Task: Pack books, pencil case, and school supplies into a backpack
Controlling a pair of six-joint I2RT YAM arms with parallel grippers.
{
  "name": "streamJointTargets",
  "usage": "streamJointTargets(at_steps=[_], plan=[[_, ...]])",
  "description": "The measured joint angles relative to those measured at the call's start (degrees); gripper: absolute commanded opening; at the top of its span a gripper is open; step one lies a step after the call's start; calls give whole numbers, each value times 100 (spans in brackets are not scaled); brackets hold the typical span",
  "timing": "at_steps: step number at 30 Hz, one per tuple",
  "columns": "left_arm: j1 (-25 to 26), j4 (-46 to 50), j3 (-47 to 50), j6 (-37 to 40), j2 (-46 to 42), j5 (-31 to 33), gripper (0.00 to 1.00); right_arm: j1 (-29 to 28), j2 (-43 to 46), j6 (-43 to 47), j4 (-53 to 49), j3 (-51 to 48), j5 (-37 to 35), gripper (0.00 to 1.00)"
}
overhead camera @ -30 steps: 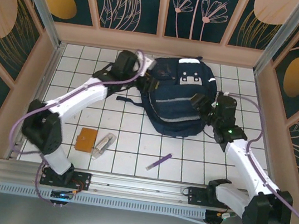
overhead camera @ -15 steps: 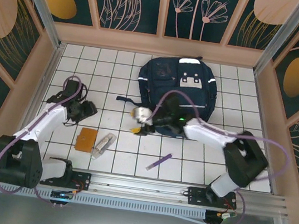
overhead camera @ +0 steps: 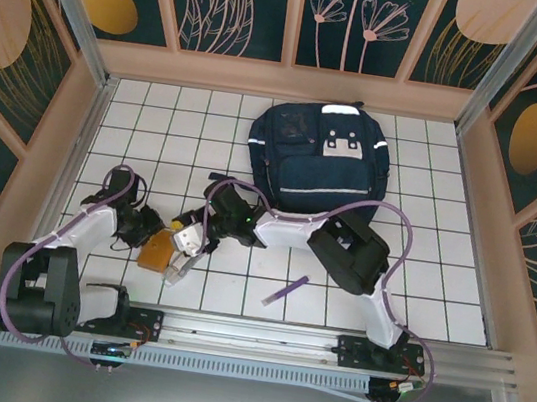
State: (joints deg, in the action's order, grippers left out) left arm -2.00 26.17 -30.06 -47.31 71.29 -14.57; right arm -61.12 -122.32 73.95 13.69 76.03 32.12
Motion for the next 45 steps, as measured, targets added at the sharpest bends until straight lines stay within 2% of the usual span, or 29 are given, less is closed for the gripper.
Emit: streamJointTargets(at_steps=[11, 16, 28, 37, 45], plan=[[-68, -984, 175, -380, 358, -776, 20, -125, -192, 293, 243, 111, -232, 51], [-101, -1283, 111, -514, 621, -1064, 19, -179, -190, 789, 175, 129, -299, 52], [-85, -1360, -549, -693, 1478, -1440, 15, -271, -243, 1075, -1384, 927, -1178, 50], [-2, -1604, -1045, -1043, 2046, -1478, 14, 251, -208, 321, -2229, 1172, -1016, 50], [278, -1915, -1576, -1325, 2608, -1399, 14, 601, -229, 479, -2389, 1279, -1233, 50]])
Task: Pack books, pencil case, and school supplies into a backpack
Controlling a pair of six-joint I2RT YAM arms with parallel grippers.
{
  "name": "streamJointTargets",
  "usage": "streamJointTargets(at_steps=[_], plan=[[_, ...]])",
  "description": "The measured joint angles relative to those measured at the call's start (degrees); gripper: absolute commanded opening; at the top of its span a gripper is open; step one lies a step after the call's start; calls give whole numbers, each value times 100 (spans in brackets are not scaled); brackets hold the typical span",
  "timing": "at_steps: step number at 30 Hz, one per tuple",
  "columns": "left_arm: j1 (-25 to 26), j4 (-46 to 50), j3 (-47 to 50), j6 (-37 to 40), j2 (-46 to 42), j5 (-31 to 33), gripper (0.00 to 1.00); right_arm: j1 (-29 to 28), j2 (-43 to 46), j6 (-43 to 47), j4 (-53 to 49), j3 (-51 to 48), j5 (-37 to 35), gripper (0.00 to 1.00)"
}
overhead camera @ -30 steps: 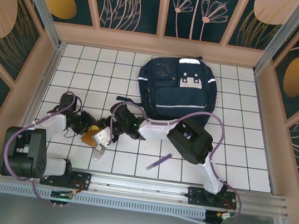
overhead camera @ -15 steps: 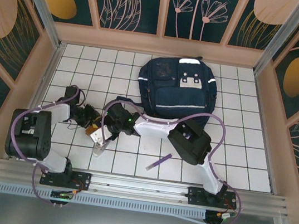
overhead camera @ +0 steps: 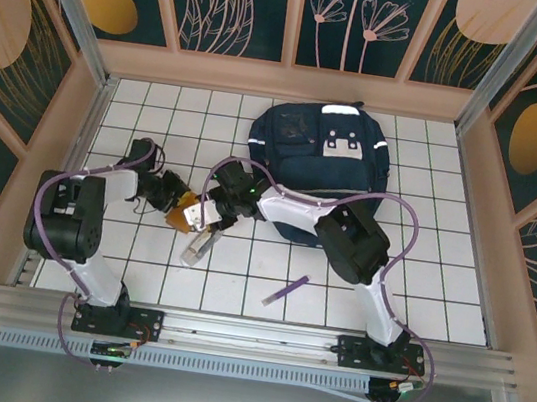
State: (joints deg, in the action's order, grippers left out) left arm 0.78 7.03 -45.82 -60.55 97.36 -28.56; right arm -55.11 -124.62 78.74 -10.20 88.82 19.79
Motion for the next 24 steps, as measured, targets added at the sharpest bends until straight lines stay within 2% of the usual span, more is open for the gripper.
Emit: streamJointTargets(at_steps=[5, 9, 11, 16, 20, 24], plan=[[11, -201, -81, -116, 164, -149, 15, -72, -229, 107, 337, 201, -334, 49], [-9, -339, -151, -118, 221, -79, 18, -136, -310, 227, 577, 225, -595, 37], [-11, -376, -221, -98, 271, -55, 19, -170, -326, 260, 721, 184, -688, 37], [0, -205, -380, 15, 332, 11, 20, -142, -321, 483, 664, 267, -531, 48], [0, -140, -431, 50, 385, -7, 19, -72, -509, 590, -221, 870, -358, 48], [0, -74, -542, 55, 472, -50, 18, -2, -575, 625, -455, 994, -323, 47]])
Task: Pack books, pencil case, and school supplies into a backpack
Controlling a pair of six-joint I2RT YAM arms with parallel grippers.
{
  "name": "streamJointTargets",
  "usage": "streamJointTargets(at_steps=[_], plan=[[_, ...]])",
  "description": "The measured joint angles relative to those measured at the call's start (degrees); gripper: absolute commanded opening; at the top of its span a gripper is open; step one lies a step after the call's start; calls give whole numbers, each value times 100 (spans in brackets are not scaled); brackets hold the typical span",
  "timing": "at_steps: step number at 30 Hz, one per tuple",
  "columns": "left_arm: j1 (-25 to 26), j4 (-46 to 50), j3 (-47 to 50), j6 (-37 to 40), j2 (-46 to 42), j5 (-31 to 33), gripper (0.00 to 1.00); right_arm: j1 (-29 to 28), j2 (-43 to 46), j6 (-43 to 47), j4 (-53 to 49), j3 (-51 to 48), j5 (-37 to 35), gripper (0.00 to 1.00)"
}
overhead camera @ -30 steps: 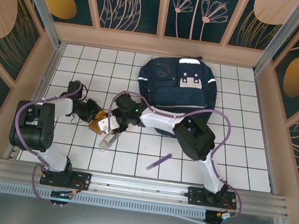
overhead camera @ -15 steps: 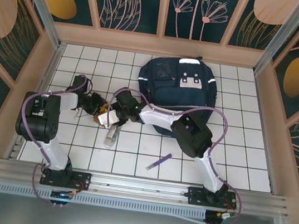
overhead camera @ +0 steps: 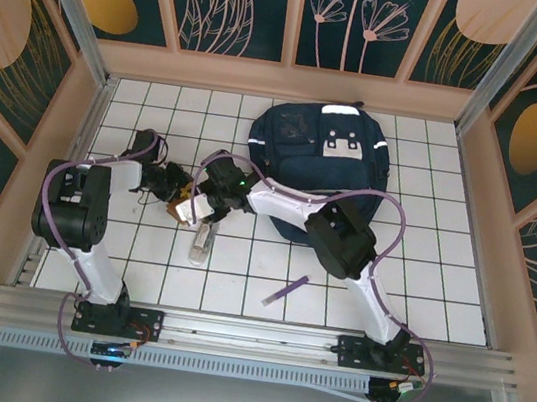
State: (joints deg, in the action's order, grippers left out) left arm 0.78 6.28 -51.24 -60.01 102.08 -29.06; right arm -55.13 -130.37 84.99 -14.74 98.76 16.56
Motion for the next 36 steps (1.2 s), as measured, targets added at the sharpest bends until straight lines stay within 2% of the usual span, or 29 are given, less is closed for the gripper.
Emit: streamJointTargets(at_steps=[13, 22, 25, 29, 33, 36], plan=[[153, -330, -470, -461, 470, -131, 17, 223, -138, 133, 332, -63, -243, 44], [315, -372, -595, -616, 544, -203, 20, 221, -37, 131, 1368, -824, -350, 9], [315, -350, -595, -584, 518, -223, 26, 223, 109, -4, 1906, -1196, -365, 3], [321, -31, -815, -299, 492, -201, 39, 227, 387, -339, 2315, -1670, -343, 0], [319, 472, -1578, 396, 490, -24, 45, 286, 903, -946, 2441, -2122, -164, 0], [321, 452, -2048, 1106, 275, 116, 48, 435, 1672, -1738, 2660, -2721, 216, 0]])
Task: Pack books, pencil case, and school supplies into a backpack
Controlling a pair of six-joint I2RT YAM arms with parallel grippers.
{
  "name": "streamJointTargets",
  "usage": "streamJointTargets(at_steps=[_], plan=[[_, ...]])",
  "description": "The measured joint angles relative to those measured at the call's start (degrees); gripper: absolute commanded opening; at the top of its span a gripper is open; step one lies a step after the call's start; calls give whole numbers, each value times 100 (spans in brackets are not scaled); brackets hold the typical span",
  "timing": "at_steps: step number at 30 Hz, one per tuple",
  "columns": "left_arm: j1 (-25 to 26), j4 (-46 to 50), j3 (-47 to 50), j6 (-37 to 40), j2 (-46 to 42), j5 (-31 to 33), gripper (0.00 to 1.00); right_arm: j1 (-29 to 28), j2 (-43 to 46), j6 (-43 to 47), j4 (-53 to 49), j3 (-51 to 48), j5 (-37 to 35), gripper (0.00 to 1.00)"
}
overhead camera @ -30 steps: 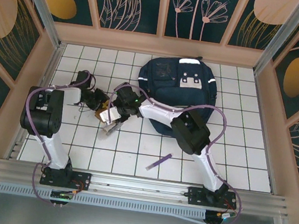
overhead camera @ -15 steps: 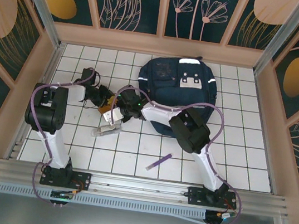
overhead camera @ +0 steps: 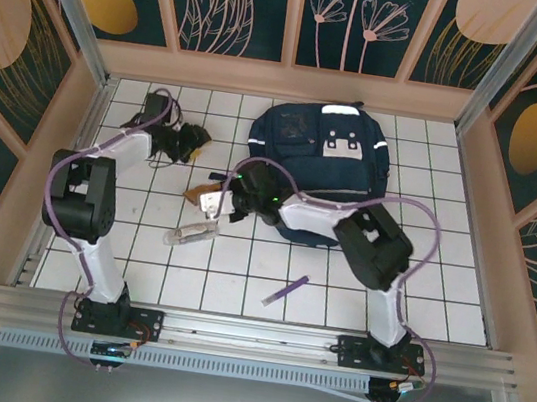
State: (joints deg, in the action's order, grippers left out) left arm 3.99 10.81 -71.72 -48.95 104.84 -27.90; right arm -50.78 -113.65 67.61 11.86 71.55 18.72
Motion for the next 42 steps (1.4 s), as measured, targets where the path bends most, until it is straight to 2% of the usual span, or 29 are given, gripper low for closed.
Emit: streamJointTargets(at_steps=[4, 9, 13, 16, 20, 23, 28, 33, 37, 39, 42], plan=[[114, -164, -313, 1071, -549, 7, 51, 470, 1585, -1532, 887, -1211, 573, 0], [782, -498, -658, 2697, -844, -120, 52, 1416, 3333, -3611, 1790, -2304, 767, 0], [1585, -584, -708, 4138, -754, -317, 54, 2415, 4315, -5268, 1888, -2752, 413, 0], [2319, -516, -780, 5543, -476, -269, 65, 3412, 4750, -6572, 1661, -2815, -2, 0], [3536, -195, -1078, 7333, 142, 409, 67, 4760, 5056, -8220, 1027, -2809, -597, 0], [4188, 46, -1709, 8063, 892, 990, 66, 5418, 5071, -9066, 459, -2809, -785, 0], [4487, 264, -2304, 8533, 1714, 1961, 69, 5932, 5071, -9809, -79, -2837, -730, 0], [4487, 463, -2549, 8579, 1963, 2306, 70, 6004, 5073, -9951, -341, -2927, -555, 0], [4487, 616, -2680, 8579, 1987, 2282, 75, 6026, 5075, -9941, -496, -2929, -487, 0], [4476, 717, -2715, 8609, 1987, 2118, 81, 6039, 5077, -9906, -553, -2929, -448, 0], [4444, 868, -2730, 8662, 1987, 1729, 80, 6050, 5086, -9875, -616, -2929, -382, 0]])
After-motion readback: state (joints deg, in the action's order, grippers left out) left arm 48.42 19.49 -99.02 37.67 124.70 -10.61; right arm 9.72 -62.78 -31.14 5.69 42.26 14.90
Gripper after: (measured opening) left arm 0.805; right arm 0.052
